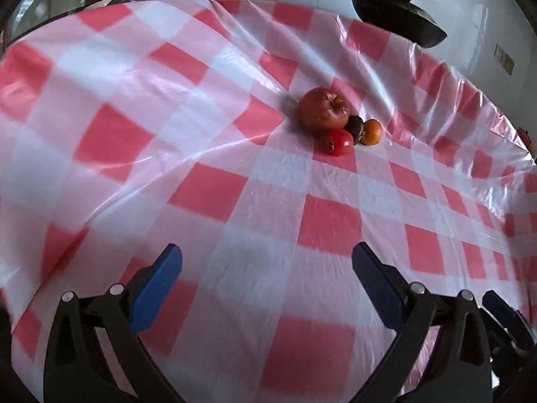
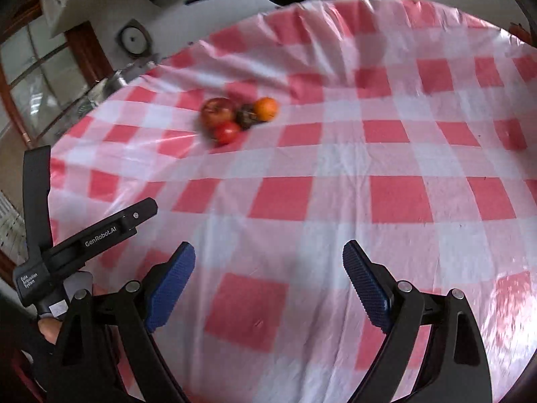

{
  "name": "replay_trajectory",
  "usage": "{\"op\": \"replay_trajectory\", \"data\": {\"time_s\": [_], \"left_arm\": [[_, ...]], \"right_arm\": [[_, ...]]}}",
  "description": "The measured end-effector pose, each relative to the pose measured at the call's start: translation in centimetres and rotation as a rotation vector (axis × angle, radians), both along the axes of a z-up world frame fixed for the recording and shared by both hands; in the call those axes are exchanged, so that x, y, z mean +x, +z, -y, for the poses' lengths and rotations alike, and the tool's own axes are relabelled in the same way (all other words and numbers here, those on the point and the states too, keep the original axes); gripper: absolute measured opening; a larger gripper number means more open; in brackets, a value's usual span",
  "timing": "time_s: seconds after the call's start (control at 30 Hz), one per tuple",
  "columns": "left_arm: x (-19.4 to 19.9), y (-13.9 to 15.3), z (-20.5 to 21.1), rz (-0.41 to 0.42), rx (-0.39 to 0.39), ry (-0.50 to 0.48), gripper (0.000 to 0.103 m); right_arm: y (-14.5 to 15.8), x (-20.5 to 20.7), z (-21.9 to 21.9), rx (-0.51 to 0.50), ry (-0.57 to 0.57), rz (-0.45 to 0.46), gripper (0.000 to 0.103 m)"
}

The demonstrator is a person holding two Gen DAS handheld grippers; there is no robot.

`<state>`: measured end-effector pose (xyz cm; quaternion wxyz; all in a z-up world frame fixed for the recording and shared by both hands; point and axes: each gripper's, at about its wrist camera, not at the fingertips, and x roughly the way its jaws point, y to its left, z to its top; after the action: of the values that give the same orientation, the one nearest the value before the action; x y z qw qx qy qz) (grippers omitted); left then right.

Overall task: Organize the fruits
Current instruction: 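Move both open tools back over the remaining fruits on the table, then grasp the tangerine with the right tool while the left tool grasps a red tomato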

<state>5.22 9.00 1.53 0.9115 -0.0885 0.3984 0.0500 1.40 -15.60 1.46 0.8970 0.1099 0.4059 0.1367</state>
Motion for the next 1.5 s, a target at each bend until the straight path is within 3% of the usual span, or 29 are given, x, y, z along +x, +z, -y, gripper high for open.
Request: {"op": "replay_trajectory", "data": {"time_s": [0.27,0.47,0.87,1.17,1.5], "left_arm": [[2.6,-0.8,-0.9,-0.025,-0.118,-0.046,0.101],[1.8,-0.4,-1.6,0.029,-0.188,-0.069,0.101],[1.7,-0.5,-1.9,0.038,-0.213,-0.05,0.101],[1.6,-0.5,-2.0,0.042,-0.222,-0.044,0.101],[1.6,-0.4,-2.1,0.048,-0.222,-0.04,0.101]], "right_arm": [[-1.0,5.9,-0.4,-0.054,-0.032,-0.039,0.087],[-1.7,9.9,-0.6,-0.073,-0.055,-0.065,0.087],[-2.0,15.8,-0.8,-0.044,-0.015,-0.065,0.087],[-1.5,19.2,-3.3,-0.115,0.041,-0.009,0.087],[-2.2,24.7,-8.8,-0.292,0.141,-0.033,0.058]]}}
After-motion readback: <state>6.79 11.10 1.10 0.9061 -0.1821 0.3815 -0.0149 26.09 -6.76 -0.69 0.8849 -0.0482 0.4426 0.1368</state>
